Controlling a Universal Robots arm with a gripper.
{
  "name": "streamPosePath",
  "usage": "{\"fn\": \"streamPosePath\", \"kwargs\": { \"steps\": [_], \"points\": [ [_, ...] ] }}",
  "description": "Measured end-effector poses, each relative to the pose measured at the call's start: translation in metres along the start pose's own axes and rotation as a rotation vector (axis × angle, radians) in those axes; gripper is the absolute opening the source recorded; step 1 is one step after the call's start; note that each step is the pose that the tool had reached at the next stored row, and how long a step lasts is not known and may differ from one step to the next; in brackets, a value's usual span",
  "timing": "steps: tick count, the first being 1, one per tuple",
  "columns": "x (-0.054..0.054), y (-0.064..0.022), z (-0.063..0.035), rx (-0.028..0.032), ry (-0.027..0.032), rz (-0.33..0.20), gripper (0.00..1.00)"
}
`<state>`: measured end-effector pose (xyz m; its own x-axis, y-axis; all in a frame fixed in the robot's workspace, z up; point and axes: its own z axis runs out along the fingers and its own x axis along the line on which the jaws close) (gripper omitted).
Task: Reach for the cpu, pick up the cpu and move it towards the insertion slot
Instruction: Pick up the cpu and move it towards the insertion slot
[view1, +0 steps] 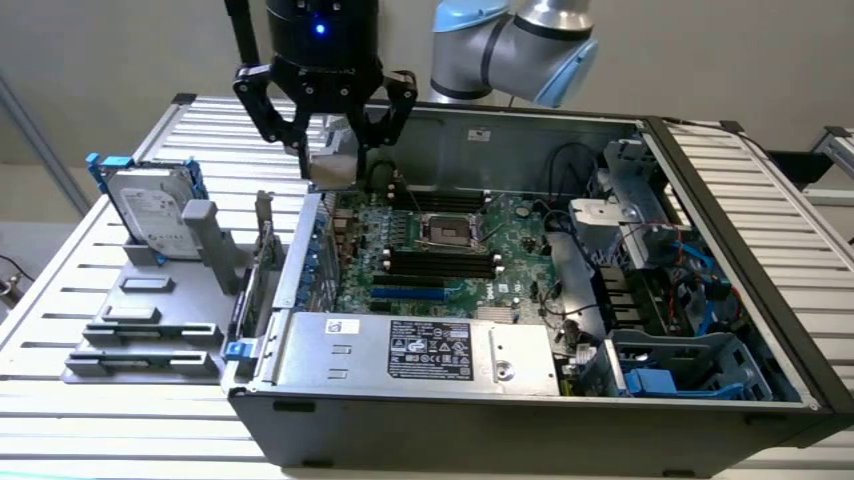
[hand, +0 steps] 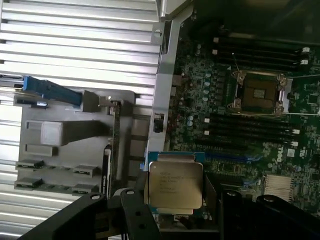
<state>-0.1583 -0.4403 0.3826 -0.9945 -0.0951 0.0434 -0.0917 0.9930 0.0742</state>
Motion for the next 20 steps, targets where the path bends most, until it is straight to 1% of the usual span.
{"fn": "streamPosePath", "kwargs": {
  "steps": [7, 10, 14, 20],
  "points": [
    [-0.032, -0.0007, 0.0008, -0.0006, 0.0076, 0.001, 0.54],
    [-0.046, 0.0006, 0.0019, -0.0009, 0.0092, 0.001, 0.54],
    [-0.062, 0.0061, 0.0040, -0.0009, 0.0101, 0.001, 0.54],
    [-0.082, 0.0199, 0.0076, -0.0009, 0.0104, 0.001, 0.54]
  ]
}}
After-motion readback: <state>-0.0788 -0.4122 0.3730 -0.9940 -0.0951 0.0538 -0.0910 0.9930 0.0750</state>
